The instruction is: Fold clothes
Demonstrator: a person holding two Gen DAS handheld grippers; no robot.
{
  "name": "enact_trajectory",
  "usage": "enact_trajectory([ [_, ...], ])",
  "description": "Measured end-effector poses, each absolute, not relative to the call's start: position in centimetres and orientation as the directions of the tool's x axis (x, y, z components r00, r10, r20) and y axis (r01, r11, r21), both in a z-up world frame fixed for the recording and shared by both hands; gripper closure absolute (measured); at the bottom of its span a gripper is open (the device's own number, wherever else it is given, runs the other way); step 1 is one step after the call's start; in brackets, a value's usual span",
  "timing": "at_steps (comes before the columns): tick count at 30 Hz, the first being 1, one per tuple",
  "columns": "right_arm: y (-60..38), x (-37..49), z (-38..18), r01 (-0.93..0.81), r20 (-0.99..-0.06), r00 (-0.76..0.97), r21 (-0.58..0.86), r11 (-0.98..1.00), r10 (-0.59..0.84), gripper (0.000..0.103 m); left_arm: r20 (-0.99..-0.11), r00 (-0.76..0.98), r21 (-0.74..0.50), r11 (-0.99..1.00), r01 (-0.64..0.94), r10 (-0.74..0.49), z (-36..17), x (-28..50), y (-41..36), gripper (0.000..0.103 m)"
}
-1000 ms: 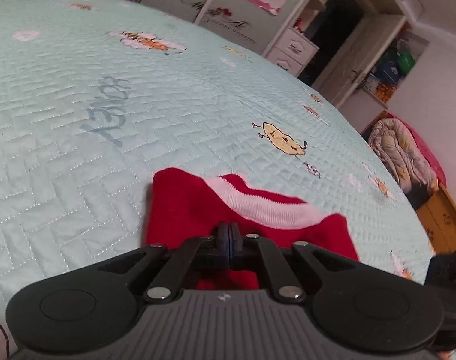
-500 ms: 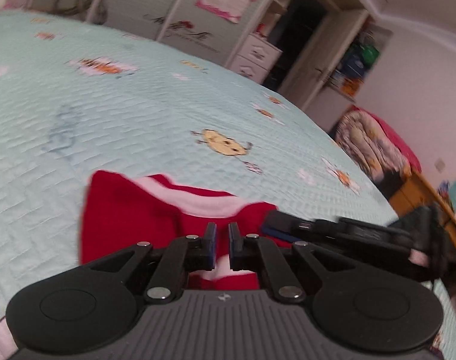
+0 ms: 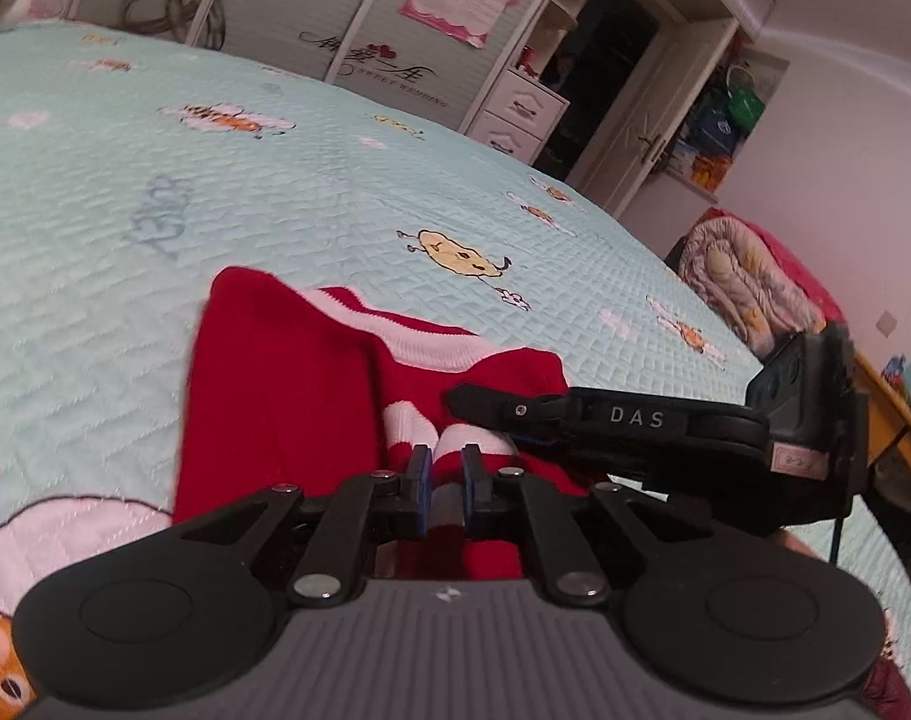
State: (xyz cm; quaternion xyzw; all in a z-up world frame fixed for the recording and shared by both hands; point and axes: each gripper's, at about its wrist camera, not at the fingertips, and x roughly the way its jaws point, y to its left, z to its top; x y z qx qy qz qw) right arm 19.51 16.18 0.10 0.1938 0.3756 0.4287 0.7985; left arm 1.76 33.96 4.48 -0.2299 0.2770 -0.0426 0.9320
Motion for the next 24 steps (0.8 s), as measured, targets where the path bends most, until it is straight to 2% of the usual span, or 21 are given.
enact_trajectory([
  [2, 15.9, 19.5, 0.2, -0.557, -0.395, 0.333, 0.651, 0.516, 0.856, 0.101, -0.494, 0.844, -0.463, 0.885, -0.054, -0.207, 4.4, 1.6, 34.2, 0.093],
  [10, 16.3, 20.0, 0.0, -0.611, -0.317, 0.241, 0.685, 0.397, 0.917, 0.101, -0.419, 0.88, -0.43, 0.903, 0.023, -0.223, 6.6, 0.8, 33.4, 0.093],
  [12, 16.5, 20.1, -0.1, -0.622, -0.301, 0.216, 0.691, 0.368, 0.929, 0.101, -0.435, 0.872, -0.395, 0.918, 0.04, -0.225, 6.8, 1.4, 32.4, 0.097],
  [15, 16.5, 20.7, -0.4, -0.596, -0.314, 0.217, 0.707, 0.38, 0.924, 0.101, -0.463, 0.86, -0.358, 0.933, 0.039, -0.214, 6.5, 2.6, 31.3, 0.093],
  [20, 15.9, 21.5, -1.1, -0.537, -0.321, 0.216, 0.75, 0.387, 0.922, 0.102, -0.509, 0.837, -0.367, 0.93, -0.003, -0.198, 5.3, 4.8, 31.5, 0.095],
  [23, 15.6, 21.7, -1.4, -0.513, -0.304, 0.208, 0.776, 0.368, 0.93, 0.1, -0.57, 0.805, -0.29, 0.957, -0.013, -0.162, 4.3, 5.6, 30.7, 0.094],
  [24, 15.2, 21.7, -1.3, -0.505, -0.287, 0.218, 0.784, 0.36, 0.933, 0.097, -0.568, 0.811, -0.263, 0.965, -0.015, -0.142, 4.2, 5.3, 30.4, 0.094],
])
